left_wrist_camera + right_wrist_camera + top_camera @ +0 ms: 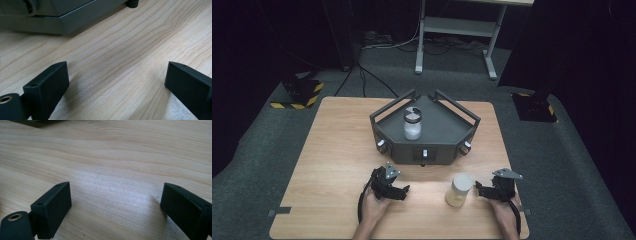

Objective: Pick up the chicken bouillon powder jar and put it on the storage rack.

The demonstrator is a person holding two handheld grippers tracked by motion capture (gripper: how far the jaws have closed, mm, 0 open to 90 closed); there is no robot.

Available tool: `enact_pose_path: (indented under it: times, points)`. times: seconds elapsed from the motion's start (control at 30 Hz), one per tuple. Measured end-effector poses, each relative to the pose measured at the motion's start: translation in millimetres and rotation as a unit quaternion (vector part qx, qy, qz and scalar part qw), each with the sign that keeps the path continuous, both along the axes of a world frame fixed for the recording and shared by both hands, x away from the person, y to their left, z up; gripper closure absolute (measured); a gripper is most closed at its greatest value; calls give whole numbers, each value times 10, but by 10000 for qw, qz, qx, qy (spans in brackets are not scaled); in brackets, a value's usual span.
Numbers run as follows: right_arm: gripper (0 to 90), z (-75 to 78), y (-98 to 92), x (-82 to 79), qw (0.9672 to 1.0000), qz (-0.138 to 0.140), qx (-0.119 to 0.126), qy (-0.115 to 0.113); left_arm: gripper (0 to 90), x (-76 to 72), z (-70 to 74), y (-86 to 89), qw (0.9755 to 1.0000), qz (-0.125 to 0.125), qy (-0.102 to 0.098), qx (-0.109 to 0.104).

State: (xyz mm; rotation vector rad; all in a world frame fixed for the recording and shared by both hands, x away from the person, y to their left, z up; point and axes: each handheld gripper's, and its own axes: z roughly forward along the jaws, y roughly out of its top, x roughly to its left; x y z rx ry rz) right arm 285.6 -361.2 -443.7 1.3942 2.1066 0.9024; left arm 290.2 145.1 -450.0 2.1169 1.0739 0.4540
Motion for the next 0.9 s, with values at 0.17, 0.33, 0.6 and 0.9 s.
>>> enact_pose_path:
  times: [0.17,0.33,0.6,0.9]
  points:
    - [91,3,4,3,10000,-9,-3,12,54,0,0,0,10000,0,0,1]
    - [88,1,2,0,10000,19,-15,0,54,0,0,0,10000,1,0,0]
    - [97,-3,-63,-102,9998,156,133,-12,54,0,0,0,10000,2,0,-3]
    - [98,19,-147,-306,9990,292,318,-117,54,0,0,0,10000,1,1,0]
